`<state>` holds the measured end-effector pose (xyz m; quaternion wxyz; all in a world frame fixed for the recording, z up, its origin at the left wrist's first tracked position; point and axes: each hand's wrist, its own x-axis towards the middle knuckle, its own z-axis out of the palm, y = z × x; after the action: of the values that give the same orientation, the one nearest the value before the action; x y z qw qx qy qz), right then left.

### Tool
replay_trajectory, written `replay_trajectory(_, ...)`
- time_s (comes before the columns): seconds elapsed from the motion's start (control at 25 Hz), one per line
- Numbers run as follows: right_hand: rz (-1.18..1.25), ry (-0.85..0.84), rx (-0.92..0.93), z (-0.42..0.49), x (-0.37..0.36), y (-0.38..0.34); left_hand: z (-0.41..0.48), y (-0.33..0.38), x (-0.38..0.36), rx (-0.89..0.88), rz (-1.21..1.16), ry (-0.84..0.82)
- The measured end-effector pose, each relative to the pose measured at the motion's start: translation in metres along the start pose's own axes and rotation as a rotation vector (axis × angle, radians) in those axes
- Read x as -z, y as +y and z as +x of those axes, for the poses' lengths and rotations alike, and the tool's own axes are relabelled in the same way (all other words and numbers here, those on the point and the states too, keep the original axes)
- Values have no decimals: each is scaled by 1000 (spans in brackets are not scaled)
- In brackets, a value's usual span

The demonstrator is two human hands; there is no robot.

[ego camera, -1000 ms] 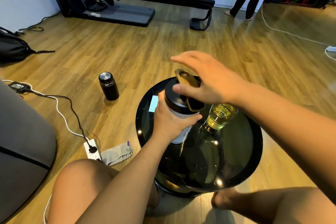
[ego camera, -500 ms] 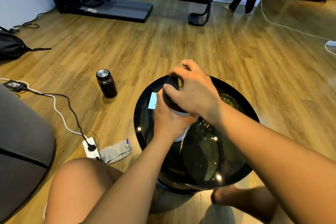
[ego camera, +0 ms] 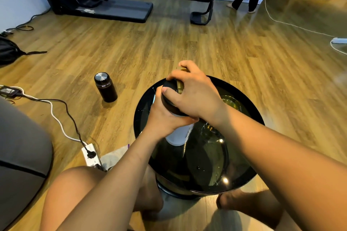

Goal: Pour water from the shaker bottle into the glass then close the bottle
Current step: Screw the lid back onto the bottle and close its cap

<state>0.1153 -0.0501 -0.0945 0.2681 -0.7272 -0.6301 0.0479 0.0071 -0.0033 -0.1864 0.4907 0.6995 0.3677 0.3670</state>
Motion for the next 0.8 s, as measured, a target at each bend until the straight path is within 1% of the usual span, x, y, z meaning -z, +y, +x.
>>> replay_trajectory(0.32, 19, 69, -59, 0, -4, -1, -11, -2, -18, -17, -40, 153)
replay_trajectory(0.8, -18, 116, -92, -3, -7, -1, -19, -2, -31, 20, -19, 247)
